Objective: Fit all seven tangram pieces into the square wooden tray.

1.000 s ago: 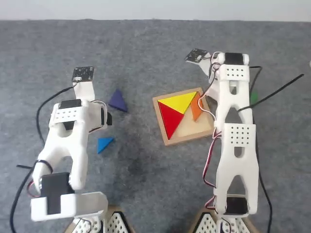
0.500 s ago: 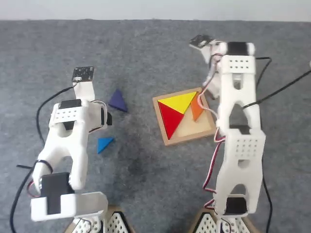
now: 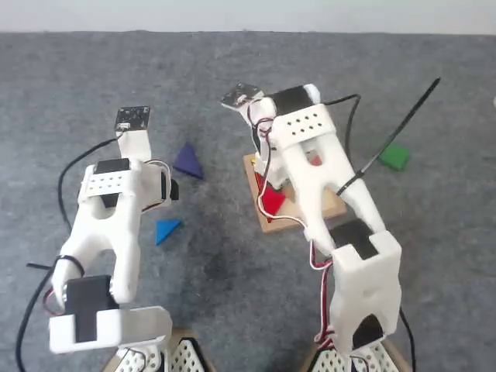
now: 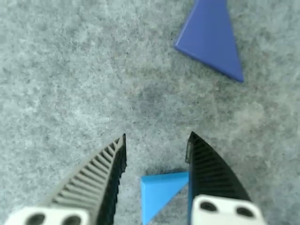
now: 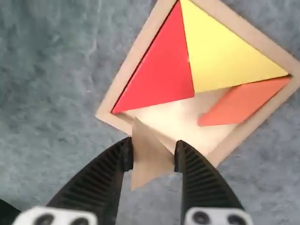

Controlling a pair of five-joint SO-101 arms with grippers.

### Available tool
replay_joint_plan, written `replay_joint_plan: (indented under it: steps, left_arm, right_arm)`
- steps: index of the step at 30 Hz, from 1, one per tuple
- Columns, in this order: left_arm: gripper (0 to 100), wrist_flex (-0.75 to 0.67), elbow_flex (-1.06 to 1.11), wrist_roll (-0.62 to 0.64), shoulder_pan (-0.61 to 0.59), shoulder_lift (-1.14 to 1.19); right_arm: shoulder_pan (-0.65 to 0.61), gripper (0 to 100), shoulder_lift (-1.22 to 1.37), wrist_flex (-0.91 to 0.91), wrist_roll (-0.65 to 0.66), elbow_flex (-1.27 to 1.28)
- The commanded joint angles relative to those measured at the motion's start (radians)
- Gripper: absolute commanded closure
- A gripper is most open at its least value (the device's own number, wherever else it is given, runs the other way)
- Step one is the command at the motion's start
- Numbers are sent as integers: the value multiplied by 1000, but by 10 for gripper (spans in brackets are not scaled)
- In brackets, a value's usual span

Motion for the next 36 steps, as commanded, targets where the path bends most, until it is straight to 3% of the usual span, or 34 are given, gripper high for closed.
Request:
replay_joint_plan:
  steps: [1, 6, 12, 17, 24, 36]
  left_arm:
    - [792, -14, -5, -21, -3, -54]
    - [792, -17, 4, -26, -2, -54]
    - [792, -29, 15, -28, 18, -54]
    - [792, -29, 16, -29, 21, -54]
    - [792, -29, 16, -29, 21, -54]
    - [792, -29, 16, -29, 21, -54]
  right_arm:
    - [-25, 902, 59, -81, -135, -9]
    - [-24, 898, 168, -191, -358, -21]
    - [-27, 897, 188, -216, -493, -98]
    - [-2, 890, 208, -226, -499, -112]
    - [12, 759, 206, -231, -502, -114]
    - [10, 757, 216, -193, -431, -127]
